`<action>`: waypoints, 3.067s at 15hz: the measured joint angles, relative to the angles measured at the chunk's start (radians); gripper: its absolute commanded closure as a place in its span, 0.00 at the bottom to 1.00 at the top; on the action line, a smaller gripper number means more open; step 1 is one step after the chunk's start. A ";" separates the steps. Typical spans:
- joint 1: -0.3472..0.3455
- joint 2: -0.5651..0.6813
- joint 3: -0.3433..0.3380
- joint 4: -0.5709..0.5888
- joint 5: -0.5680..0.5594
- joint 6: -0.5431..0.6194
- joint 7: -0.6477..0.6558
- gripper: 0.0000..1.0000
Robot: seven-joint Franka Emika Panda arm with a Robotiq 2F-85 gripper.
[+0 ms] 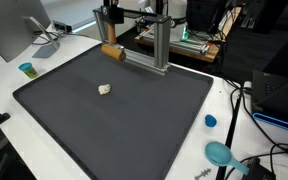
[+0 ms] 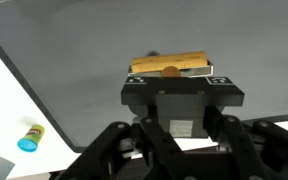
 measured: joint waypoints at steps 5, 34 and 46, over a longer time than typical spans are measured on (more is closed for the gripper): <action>0.001 0.162 0.008 0.108 -0.058 0.013 0.093 0.78; 0.076 0.417 -0.120 0.187 -0.025 0.147 0.272 0.78; 0.082 0.454 -0.138 0.205 -0.025 0.148 0.273 0.78</action>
